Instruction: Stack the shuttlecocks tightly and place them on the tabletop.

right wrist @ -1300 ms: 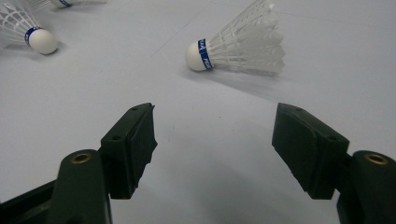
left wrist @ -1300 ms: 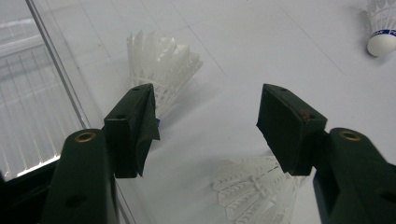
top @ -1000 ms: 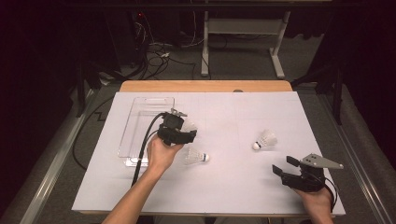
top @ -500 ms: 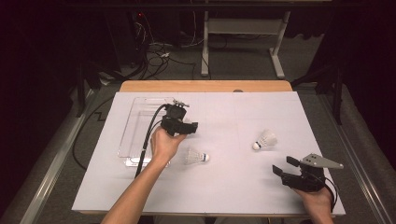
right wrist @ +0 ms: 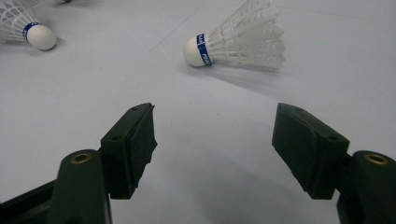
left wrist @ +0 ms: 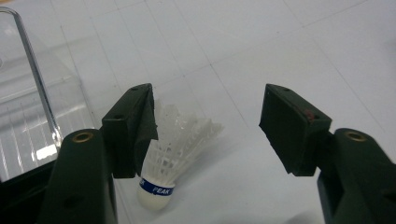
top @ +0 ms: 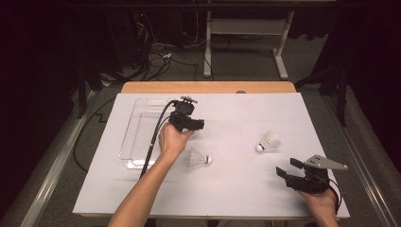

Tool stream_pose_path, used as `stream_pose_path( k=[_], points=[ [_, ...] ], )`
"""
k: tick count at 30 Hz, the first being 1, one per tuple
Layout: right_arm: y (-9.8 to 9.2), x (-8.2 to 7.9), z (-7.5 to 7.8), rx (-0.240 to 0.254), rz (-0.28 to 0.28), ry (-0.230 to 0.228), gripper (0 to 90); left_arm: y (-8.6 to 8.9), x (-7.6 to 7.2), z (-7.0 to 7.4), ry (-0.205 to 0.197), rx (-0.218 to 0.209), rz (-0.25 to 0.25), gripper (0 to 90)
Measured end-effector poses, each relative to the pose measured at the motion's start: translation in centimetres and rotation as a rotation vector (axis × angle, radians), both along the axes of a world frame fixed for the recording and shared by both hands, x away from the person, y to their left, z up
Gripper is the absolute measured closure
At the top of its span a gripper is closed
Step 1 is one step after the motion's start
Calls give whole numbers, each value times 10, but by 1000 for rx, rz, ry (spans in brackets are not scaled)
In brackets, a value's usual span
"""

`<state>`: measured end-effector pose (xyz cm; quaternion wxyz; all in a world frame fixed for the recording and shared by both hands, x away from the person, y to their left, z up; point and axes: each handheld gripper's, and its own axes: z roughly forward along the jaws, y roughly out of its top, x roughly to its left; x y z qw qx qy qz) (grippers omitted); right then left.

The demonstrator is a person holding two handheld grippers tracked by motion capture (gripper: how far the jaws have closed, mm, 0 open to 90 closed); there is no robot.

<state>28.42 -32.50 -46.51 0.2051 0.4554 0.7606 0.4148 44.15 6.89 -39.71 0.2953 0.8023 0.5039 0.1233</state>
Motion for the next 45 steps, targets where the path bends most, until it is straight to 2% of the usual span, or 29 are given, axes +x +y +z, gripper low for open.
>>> stream_pose_path(
  k=[7,9,11,14,18,25,28,31,33,34,37,39,41,43,45],
  points=[
    [1,1,-1,0,6,13,303,3,12,-8,37,22,29,356],
    [1,1,-1,0,12,12,303,5,14,-9,41,12,41,355],
    [3,2,-1,0,17,17,303,5,15,-9,44,11,35,356],
    [4,1,-1,-3,30,18,302,1,17,-10,57,42,23,353],
    [5,2,-1,-3,41,21,300,-3,20,-10,60,43,21,353],
    [5,1,-1,-2,41,20,300,-1,27,-15,80,64,49,373],
    [5,1,-1,-3,39,17,300,1,29,-15,85,57,61,378],
    [5,1,-1,-3,38,21,300,1,29,-15,90,68,60,382],
    [5,1,-1,-3,37,19,300,2,32,-15,98,56,70,382],
    [5,2,-1,-2,37,22,300,2,32,-15,97,52,71,382],
    [5,1,-1,-2,39,20,300,0,32,-19,113,81,58,381],
    [5,-1,0,-1,43,18,301,0,33,-18,100,59,58,392],
    [3,0,-1,8,35,21,300,0,33,-18,107,53,57,397],
    [4,1,-1,6,33,27,300,-3,32,-21,127,81,46,396],
    [4,0,-1,7,36,23,300,-3,32,-20,121,79,49,393]
  ],
)
